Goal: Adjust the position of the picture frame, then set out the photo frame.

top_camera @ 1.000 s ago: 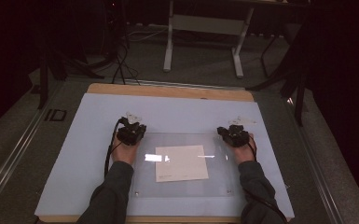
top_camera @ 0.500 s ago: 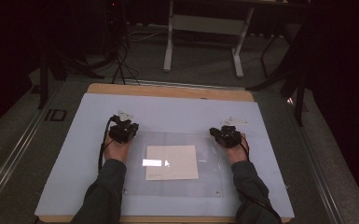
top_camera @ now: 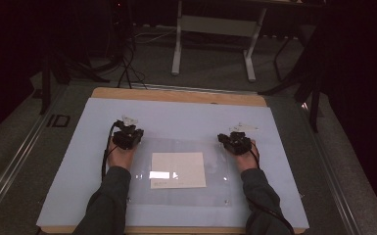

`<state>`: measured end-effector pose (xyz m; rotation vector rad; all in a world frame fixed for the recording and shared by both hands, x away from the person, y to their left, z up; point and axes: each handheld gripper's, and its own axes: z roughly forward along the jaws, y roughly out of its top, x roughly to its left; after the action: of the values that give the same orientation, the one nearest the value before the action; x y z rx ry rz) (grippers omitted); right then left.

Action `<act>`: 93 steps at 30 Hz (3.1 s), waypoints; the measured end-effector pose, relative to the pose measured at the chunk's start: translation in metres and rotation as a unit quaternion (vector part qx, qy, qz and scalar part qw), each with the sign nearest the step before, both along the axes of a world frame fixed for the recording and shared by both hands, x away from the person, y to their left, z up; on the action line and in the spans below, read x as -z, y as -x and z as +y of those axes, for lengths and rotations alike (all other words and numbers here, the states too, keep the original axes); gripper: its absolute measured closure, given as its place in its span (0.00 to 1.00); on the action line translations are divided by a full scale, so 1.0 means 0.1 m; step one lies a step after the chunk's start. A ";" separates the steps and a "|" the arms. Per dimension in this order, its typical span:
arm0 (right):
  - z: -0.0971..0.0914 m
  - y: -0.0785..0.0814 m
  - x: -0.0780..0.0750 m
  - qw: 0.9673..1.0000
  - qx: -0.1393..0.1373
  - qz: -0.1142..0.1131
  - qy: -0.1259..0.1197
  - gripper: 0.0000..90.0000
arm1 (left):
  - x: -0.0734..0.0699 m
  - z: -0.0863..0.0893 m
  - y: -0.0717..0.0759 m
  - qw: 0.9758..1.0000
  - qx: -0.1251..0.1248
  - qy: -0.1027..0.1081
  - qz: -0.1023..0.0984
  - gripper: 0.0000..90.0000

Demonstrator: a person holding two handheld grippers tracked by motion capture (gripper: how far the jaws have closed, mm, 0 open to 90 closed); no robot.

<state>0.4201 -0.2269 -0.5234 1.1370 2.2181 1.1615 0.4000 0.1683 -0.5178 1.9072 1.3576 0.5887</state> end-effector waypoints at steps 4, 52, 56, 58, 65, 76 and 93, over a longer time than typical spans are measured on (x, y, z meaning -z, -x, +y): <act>0.02 -0.04 0.00 1.000 0.002 -0.001 0.003 0.95 | 0.00 0.01 -0.02 1.000 -0.002 0.001 0.000 0.95; -0.10 -0.06 -0.02 0.999 0.019 -0.006 -0.031 0.64 | -0.18 0.12 0.07 0.999 -0.006 0.034 -0.030 0.60; -0.10 -0.04 -0.04 0.999 0.016 -0.011 -0.036 0.65 | -0.23 0.14 0.11 0.998 0.000 0.038 -0.046 0.62; -0.10 -0.04 -0.06 0.999 0.017 -0.014 -0.040 0.67 | -0.23 0.15 0.11 0.998 0.000 0.042 -0.050 0.63; -0.11 -0.02 -0.12 0.998 0.024 -0.030 -0.048 0.77 | -0.21 0.16 0.11 0.998 0.009 0.035 -0.050 0.70; -0.05 -0.01 -0.09 0.998 0.027 -0.031 -0.045 0.87 | -0.15 0.17 0.08 0.998 0.016 0.032 -0.051 0.81; -0.01 -0.01 -0.08 0.997 0.049 -0.040 -0.039 0.93 | -0.05 0.15 0.06 0.998 0.010 0.018 -0.051 0.89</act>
<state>0.4207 -0.2275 -0.5159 1.1942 2.0510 1.2401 0.3943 0.1833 -0.5132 1.8357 1.2744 0.6385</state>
